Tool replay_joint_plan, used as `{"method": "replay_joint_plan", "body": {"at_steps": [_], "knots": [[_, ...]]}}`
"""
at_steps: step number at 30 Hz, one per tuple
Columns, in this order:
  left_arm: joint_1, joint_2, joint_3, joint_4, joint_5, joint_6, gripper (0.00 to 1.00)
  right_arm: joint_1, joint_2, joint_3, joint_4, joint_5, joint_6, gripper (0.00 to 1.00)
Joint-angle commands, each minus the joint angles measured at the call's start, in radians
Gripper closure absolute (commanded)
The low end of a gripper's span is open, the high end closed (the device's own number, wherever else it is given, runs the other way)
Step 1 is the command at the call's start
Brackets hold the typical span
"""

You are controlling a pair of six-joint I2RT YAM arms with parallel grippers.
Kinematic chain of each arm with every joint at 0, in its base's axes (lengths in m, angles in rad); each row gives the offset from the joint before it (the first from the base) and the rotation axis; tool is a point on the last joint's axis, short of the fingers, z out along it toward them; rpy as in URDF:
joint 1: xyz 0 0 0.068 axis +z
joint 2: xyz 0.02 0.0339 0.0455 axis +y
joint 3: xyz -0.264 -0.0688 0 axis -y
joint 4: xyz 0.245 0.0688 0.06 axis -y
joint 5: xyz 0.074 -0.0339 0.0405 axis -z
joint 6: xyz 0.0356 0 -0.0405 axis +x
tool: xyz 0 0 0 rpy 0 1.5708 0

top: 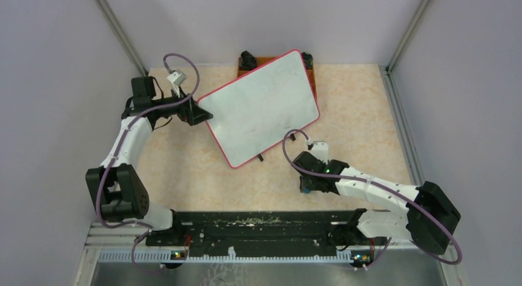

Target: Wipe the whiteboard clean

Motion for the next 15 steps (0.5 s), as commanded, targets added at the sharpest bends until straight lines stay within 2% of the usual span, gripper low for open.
{"method": "replay_joint_plan", "body": {"at_steps": [1, 6, 11, 13, 15], "knots": [[0.008, -0.080, 0.016, -0.019, -0.026, 0.010, 0.00, 0.008, -0.009, 0.024, 0.030, 0.020, -0.021, 0.56], [0.020, -0.172, 0.004, -0.034, -0.132, 0.015, 0.00, 0.009, 0.008, 0.017, 0.033, 0.021, -0.026, 0.56], [0.036, -0.290, -0.049, -0.013, -0.485, -0.023, 0.00, 0.010, 0.030, 0.048, -0.014, 0.076, -0.019, 0.55], [0.072, -0.339, -0.081, -0.004, -0.532, -0.021, 0.00, 0.000, 0.021, 0.036, 0.049, -0.001, -0.064, 0.54], [0.121, -0.378, -0.113, -0.003, -0.527, -0.020, 0.00, 0.002, 0.025, 0.044, 0.042, 0.039, -0.049, 0.54]]}}
